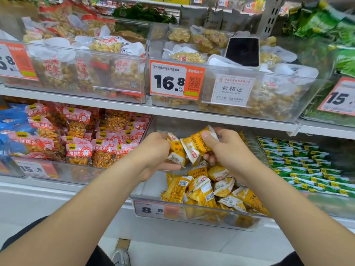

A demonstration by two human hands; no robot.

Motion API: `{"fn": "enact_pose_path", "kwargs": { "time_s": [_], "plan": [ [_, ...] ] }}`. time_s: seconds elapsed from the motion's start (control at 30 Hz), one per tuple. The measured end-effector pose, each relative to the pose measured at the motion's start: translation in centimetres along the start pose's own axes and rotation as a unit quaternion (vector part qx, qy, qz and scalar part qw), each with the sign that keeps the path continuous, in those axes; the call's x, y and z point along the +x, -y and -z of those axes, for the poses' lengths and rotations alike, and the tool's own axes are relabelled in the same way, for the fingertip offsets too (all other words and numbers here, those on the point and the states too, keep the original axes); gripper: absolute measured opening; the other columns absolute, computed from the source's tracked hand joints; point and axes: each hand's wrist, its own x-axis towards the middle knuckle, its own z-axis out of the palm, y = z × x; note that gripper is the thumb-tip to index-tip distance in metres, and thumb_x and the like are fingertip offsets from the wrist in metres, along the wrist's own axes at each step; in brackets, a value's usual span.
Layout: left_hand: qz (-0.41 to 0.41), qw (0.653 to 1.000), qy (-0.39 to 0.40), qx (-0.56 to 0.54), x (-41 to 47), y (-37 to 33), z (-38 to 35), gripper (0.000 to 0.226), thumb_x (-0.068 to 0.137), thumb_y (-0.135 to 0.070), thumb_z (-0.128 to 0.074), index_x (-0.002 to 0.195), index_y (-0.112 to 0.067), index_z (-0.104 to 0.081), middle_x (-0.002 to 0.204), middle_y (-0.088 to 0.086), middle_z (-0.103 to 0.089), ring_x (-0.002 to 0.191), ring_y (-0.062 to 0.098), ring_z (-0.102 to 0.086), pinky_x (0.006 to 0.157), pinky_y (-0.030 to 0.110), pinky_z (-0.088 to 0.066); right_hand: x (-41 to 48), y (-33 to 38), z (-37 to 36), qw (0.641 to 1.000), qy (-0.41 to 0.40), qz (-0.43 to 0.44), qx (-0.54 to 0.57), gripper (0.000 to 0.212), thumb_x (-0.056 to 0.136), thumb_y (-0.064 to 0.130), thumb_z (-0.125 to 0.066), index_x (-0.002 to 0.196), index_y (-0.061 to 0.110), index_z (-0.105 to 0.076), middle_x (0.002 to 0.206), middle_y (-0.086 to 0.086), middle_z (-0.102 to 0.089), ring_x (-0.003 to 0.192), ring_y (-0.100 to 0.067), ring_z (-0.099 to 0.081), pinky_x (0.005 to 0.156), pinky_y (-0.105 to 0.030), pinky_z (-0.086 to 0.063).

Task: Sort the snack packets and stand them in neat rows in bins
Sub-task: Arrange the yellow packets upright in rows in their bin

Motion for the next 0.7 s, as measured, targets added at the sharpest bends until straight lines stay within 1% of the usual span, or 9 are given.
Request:
{"fn": "enact_pose_path", "kwargs": {
  "time_s": [0.1, 0.23, 0.3, 0.37, 0.43, 0.47, 0.57, 0.63, 0.7],
  "plan": [
    [-0.016, 0.998, 0.063, 0.01, -0.2, -0.1, 0.2, 0.02, 0.098, -0.003, -0.062, 0.116, 0.0, -0.069, 0.106, 0.019, -0.078, 0.099, 0.028, -0.077, 0.089, 0.048, -0.064, -0.6, 0.2, -0.3, 0.991, 0.058, -0.05, 0.107, 0.022, 0.108, 0.027, -0.06, 0.119, 0.009, -0.065, 0.089, -0.015, -0.071, 0.07, -0.023, -0.064, 0.062, -0.035, -0.053],
    [-0.054, 0.996, 0.071, 0.027, 0.1, 0.6, 1.1, 0.028, 0.09, -0.002, -0.079, 0.116, -0.001, -0.07, 0.107, 0.014, -0.079, 0.101, 0.026, -0.078, 0.091, 0.044, -0.064, -1.4, 0.6, 0.1, 0.972, 0.147, -0.061, 0.175, 0.046, 0.092, 0.02, -0.08, 0.132, 0.025, -0.058, 0.103, -0.015, -0.078, 0.084, -0.03, -0.075, 0.078, -0.037, -0.063],
    [-0.053, 0.998, 0.046, -0.002, 0.4, 0.8, 1.4, 0.033, 0.091, -0.002, -0.078, 0.122, -0.002, -0.066, 0.113, 0.016, -0.077, 0.102, 0.026, -0.078, 0.088, 0.042, -0.065, -1.5, 0.6, 0.1, 0.985, 0.114, -0.051, 0.121, 0.045, 0.084, 0.02, -0.088, 0.123, 0.025, -0.066, 0.105, -0.01, -0.08, 0.088, -0.022, -0.077, 0.074, -0.03, -0.062],
    [-0.069, 0.997, 0.006, 0.016, 0.6, 0.8, 1.6, 0.03, 0.094, -0.002, -0.075, 0.122, -0.008, -0.067, 0.114, 0.016, -0.075, 0.1, 0.025, -0.078, 0.086, 0.039, -0.065, -1.1, 0.4, 0.0, 0.993, 0.022, -0.066, 0.09, 0.037, 0.075, 0.024, -0.095, 0.104, 0.02, -0.073, 0.096, -0.003, -0.08, 0.079, -0.015, -0.072, 0.065, -0.028, -0.054],
    [-0.1, 0.99, -0.039, 0.087, 0.9, 0.9, 1.9, 0.028, 0.093, -0.005, -0.077, 0.119, -0.013, -0.07, 0.105, 0.012, -0.074, 0.094, 0.024, -0.077, 0.081, 0.04, -0.066, -0.3, 0.1, 0.0, 0.986, -0.033, -0.095, 0.135, 0.034, 0.069, 0.024, -0.097, 0.085, 0.018, -0.067, 0.09, -0.006, -0.078, 0.08, -0.021, -0.069, 0.072, -0.043, -0.057],
    [-0.124, 0.981, -0.064, 0.137, 1.0, 1.1, 2.1, 0.029, 0.091, -0.01, -0.081, 0.117, -0.016, -0.072, 0.1, 0.011, -0.072, 0.091, 0.024, -0.077, 0.079, 0.042, -0.067, -0.1, 0.0, 0.0, 0.977, -0.032, -0.104, 0.184, 0.035, 0.07, 0.019, -0.096, 0.085, 0.018, -0.065, 0.094, -0.01, -0.078, 0.085, -0.026, -0.071, 0.082, -0.05, -0.059],
    [-0.186, 0.941, -0.118, 0.257, 0.9, 1.1, 2.4, 0.026, 0.08, -0.027, -0.089, 0.102, -0.027, -0.076, 0.087, 0.008, -0.076, 0.083, 0.026, -0.075, 0.08, 0.051, -0.063, -0.5, 0.4, -0.5, 0.938, 0.051, -0.094, 0.328, 0.043, 0.082, 0.0, -0.084, 0.117, 0.006, -0.061, 0.113, -0.018, -0.078, 0.1, -0.032, -0.077, 0.089, -0.049, -0.063],
    [-0.194, 0.947, -0.098, 0.238, 0.4, 0.8, 2.1, 0.018, 0.08, -0.02, -0.089, 0.093, -0.025, -0.077, 0.08, 0.002, -0.077, 0.077, 0.02, -0.075, 0.082, 0.051, -0.063, -0.7, 0.5, -1.0, 0.944, 0.091, -0.052, 0.312, 0.05, 0.083, -0.001, -0.081, 0.128, 0.005, -0.062, 0.113, -0.017, -0.078, 0.104, -0.033, -0.077, 0.091, -0.048, -0.063],
    [-0.181, 0.958, -0.059, 0.215, 0.0, 0.4, 2.1, 0.026, 0.082, -0.005, -0.085, 0.096, -0.026, -0.077, 0.086, -0.004, -0.079, 0.081, 0.011, -0.076, 0.085, 0.045, -0.064, -0.8, 0.2, -1.4, 0.969, 0.077, -0.003, 0.234, 0.044, 0.081, 0.008, -0.087, 0.121, 0.004, -0.07, 0.107, -0.014, -0.08, 0.103, -0.033, -0.077, 0.091, -0.047, -0.063]
  ]
}}
